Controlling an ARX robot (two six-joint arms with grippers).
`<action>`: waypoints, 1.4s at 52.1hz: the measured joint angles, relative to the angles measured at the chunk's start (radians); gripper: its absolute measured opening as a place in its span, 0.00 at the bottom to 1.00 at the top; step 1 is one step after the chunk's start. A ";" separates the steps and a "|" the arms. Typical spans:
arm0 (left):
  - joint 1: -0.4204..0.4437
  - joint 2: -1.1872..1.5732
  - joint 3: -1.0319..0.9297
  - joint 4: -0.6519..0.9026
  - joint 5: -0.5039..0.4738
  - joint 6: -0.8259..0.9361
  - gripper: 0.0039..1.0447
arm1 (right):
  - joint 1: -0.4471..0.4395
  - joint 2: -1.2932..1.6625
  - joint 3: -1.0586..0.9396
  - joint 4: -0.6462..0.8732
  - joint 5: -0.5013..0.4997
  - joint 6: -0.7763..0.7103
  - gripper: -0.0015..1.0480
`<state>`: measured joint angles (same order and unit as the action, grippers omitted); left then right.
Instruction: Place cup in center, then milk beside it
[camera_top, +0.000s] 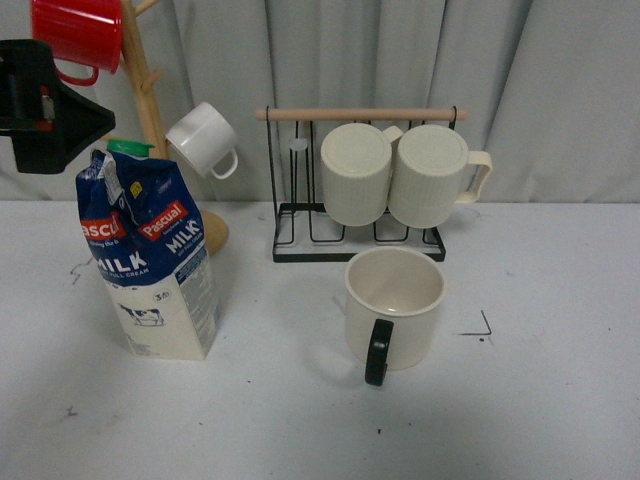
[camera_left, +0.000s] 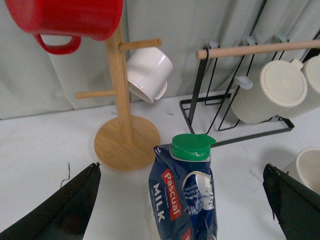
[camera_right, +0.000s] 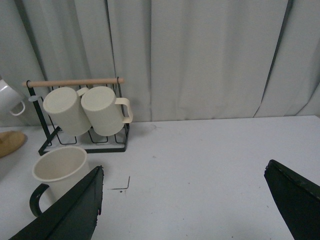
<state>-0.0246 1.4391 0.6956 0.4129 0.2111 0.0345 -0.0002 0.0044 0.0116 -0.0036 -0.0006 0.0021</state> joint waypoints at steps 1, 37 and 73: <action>0.000 0.023 0.019 0.000 0.000 0.005 0.94 | 0.000 0.000 0.000 0.000 0.000 0.000 0.94; -0.047 0.224 0.169 -0.121 0.019 0.025 0.94 | 0.000 0.000 0.000 0.000 0.000 0.000 0.94; -0.084 0.313 0.221 -0.158 -0.103 0.021 0.19 | 0.000 0.000 0.000 0.000 0.000 0.000 0.94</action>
<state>-0.1089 1.7519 0.9165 0.2550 0.1085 0.0559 -0.0002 0.0044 0.0116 -0.0032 -0.0002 0.0021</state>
